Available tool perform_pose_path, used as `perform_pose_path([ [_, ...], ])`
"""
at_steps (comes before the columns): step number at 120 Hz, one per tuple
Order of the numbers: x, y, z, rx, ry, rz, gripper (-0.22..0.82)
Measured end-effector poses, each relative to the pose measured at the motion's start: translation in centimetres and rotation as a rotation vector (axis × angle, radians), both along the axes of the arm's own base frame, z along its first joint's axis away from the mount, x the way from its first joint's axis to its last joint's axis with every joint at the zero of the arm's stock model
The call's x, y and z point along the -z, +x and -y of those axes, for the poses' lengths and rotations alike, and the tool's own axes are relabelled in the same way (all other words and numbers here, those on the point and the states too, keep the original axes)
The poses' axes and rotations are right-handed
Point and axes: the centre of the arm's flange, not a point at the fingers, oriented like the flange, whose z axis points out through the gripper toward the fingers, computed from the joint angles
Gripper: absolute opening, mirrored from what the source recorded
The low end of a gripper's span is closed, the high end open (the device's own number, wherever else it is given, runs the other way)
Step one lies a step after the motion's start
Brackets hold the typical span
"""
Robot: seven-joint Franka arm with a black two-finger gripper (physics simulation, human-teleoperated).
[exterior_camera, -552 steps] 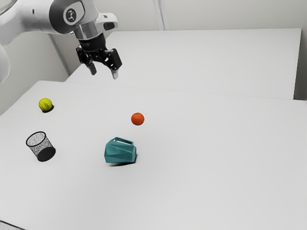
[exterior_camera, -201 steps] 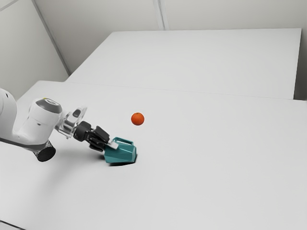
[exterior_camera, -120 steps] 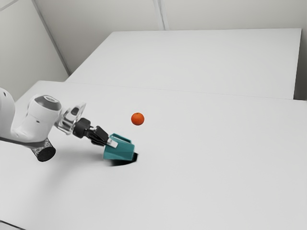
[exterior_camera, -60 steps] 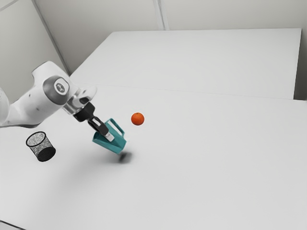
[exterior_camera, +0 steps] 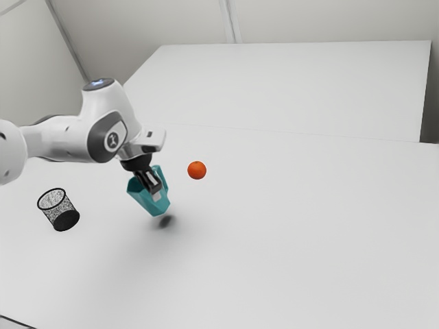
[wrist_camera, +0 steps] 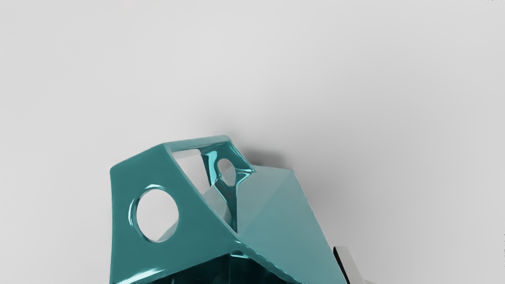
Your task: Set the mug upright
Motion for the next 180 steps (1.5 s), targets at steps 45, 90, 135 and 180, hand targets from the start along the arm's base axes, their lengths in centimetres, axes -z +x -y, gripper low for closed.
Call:
perform_pose_path([
  [45, 2.6, -0.1, 0.8, -0.151, 0.01, -0.007, -0.18],
  [90, 4.7, 0.6, 1.0, -0.199, 0.04, -0.004, -0.18],
  [135, 5.1, 0.7, 1.9, -0.236, 0.038, -0.002, -0.02],
  [180, 0.9, 0.3, 2.1, -0.262, 0.073, 0.062, 0.24],
])
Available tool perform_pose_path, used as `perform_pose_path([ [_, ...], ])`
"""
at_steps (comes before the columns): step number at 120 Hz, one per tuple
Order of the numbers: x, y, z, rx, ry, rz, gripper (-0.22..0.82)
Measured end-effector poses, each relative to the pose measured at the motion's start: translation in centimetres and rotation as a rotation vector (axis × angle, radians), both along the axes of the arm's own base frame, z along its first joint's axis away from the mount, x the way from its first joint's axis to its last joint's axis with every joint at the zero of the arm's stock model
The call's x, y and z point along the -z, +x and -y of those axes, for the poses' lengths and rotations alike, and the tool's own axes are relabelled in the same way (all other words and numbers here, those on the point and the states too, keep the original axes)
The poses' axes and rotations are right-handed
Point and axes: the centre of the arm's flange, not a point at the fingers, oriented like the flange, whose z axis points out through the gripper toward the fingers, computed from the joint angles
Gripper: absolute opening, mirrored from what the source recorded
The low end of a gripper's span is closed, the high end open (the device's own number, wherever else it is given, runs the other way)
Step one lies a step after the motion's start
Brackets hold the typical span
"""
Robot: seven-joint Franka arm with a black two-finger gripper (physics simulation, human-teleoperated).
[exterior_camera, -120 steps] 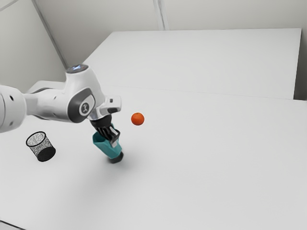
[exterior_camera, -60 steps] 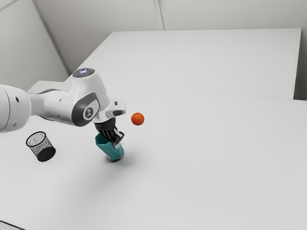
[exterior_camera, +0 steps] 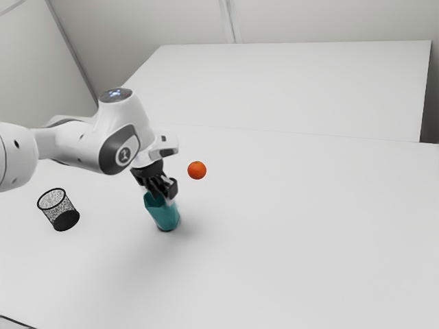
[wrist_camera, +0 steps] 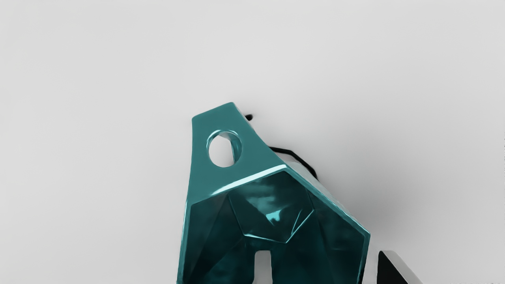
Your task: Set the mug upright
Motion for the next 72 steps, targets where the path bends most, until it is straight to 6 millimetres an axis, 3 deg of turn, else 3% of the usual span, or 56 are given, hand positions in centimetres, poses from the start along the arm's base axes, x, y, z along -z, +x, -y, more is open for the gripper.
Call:
perform_pose_path([
  [9, -2.7, 0.2, 0.0, -0.007, 0.017, 0.026, 0.31],
  [26, -11.6, 2.9, 1.3, -0.003, 0.005, 0.087, 0.45],
  [50, -17.9, 4.2, 1.4, -0.013, -0.02, 0.083, 0.55],
  [72, -23.9, 4.0, 2.9, 0.005, -0.042, 0.082, 0.58],
])
